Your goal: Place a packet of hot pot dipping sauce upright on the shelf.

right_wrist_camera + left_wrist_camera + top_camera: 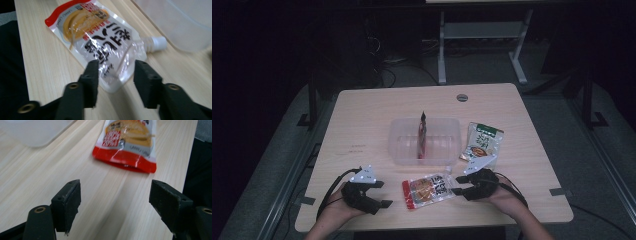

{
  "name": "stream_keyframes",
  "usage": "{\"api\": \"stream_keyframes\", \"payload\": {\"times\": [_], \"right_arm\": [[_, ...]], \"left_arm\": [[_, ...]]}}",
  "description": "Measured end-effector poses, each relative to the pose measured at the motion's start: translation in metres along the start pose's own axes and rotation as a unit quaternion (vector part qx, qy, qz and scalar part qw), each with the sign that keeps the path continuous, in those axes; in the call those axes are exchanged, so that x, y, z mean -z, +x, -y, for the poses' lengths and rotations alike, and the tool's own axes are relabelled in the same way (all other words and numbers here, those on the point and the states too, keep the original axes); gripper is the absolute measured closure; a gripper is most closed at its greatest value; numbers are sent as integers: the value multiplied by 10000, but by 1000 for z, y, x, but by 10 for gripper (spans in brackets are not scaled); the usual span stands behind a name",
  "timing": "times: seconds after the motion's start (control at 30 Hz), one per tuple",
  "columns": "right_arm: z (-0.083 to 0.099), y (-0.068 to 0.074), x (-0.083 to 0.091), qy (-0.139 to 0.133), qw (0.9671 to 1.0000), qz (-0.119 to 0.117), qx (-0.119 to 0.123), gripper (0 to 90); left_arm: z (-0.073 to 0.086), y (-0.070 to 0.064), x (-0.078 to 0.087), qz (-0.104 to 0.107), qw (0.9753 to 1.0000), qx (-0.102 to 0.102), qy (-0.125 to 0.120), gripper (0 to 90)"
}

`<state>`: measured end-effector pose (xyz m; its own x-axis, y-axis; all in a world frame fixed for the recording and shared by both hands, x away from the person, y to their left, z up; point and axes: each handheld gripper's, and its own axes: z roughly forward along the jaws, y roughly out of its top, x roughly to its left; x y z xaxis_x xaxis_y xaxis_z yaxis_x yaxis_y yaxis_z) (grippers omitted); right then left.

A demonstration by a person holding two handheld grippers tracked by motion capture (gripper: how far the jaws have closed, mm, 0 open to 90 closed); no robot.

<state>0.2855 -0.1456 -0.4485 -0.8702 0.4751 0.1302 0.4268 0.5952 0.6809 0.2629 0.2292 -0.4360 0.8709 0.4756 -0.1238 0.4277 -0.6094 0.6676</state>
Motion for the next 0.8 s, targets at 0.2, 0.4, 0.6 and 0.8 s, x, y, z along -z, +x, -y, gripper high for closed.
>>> {"api": "stream_keyframes", "payload": {"times": [0.2, 0.4, 0.6, 0.8], "right_arm": [[6, -7, 9, -36, 9998, 70, -200, 441], [7, -11, 11, -72, 9992, 154, -356, 367], [8, -10, 11, -57, 9990, 165, -411, 323], [9, -12, 11, -65, 9989, 139, -453, 303]], "left_arm": [[-14, -3, -10, 71, 9999, -133, 30, 274], [-27, -6, -21, 142, 9995, -297, 39, 282], [-44, -10, -39, 336, 9986, -410, -15, 374], [-48, -8, -48, 528, 9979, -369, 82, 671]]}}
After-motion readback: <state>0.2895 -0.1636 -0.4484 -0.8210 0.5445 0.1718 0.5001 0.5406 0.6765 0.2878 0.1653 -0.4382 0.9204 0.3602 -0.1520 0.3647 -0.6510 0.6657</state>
